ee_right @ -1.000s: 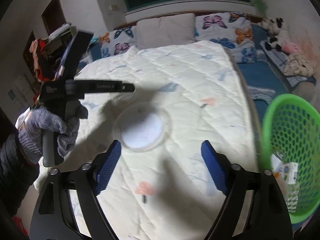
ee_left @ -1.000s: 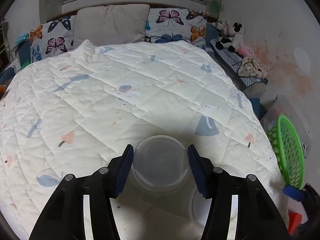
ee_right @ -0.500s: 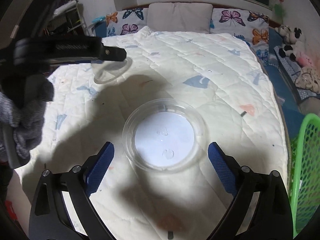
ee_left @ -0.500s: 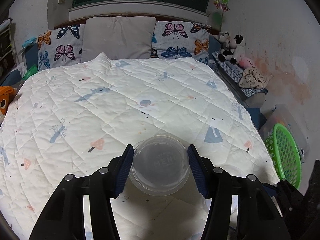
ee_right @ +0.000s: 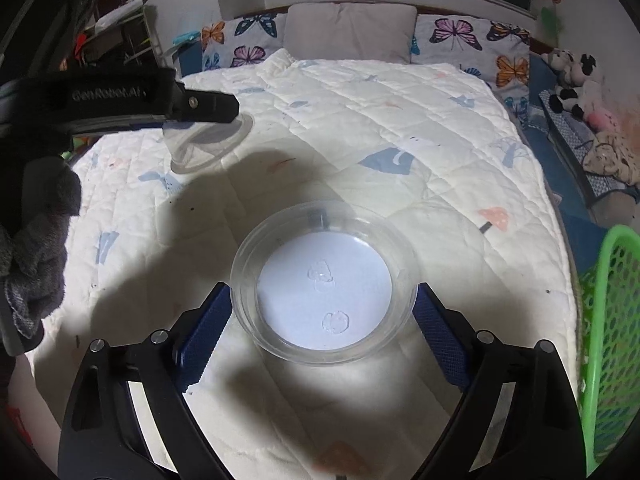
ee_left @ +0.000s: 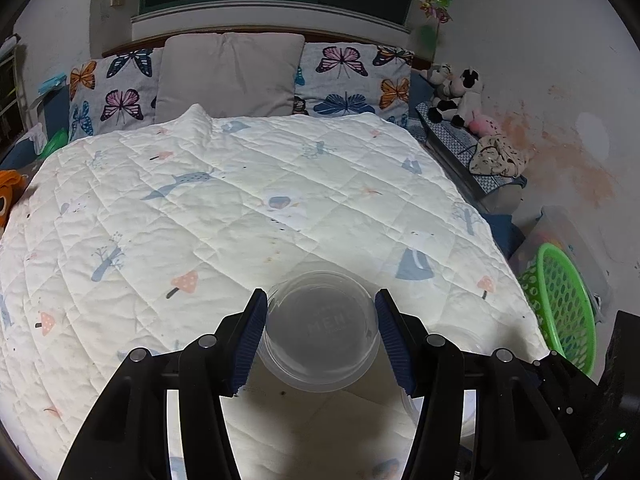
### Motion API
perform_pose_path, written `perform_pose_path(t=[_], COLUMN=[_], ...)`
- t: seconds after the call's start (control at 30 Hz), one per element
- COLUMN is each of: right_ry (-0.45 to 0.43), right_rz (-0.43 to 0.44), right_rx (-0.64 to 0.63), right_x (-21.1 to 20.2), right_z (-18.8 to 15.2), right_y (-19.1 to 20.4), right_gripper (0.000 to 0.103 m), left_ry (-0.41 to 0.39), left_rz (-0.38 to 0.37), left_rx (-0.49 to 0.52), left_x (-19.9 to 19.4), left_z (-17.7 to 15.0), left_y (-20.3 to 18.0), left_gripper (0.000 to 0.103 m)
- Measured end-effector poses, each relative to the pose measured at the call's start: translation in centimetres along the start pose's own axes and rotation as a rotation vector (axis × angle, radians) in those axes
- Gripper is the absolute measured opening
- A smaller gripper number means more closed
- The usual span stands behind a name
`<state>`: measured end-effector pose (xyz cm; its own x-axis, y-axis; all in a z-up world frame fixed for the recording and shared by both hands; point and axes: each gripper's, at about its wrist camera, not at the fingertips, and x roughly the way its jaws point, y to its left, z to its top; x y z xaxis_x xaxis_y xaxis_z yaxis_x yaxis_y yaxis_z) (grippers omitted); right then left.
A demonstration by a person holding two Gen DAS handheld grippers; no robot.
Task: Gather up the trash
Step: 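Carry the clear lid and dish over the green basket and open both grippers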
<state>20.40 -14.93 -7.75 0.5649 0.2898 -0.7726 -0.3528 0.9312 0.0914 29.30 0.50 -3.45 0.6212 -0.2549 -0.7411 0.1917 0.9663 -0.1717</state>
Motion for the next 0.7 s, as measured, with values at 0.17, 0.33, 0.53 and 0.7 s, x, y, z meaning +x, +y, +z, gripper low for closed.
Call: perform_pose_path(t=[0.17,0.33,0.53,0.7], right_ry=[-0.036,-0.066,-0.114,-0.138], right_rz=[-0.001,-0.009,-0.056,-0.120], right_rx=[0.035,0.069,0.126,0.186], right_x=[-2.2,-4.7,-8.1,-10.5], right_z=[-0.6,-1.5,-2.9,-4.3], right_y=[-1.3,-3.1,-6.3,-9.9], right_gripper=[0.090,0.090,0.090,0.090], left_ry=[0.003,0.009,0.009,0.012], left_rz=[-0.025,-0.064,-0.116,-0.167], left_rx=[0.031,0.060,0.097,0.143], left_x=[-0.1,0.0,0.1,0.2], left_z=[-0.2,-0.2,-0.1,-0.1], left_y=[-2.0,-4.7,-8.6,-13.0], left_gripper=[0.054,0.054,0.054,0.054])
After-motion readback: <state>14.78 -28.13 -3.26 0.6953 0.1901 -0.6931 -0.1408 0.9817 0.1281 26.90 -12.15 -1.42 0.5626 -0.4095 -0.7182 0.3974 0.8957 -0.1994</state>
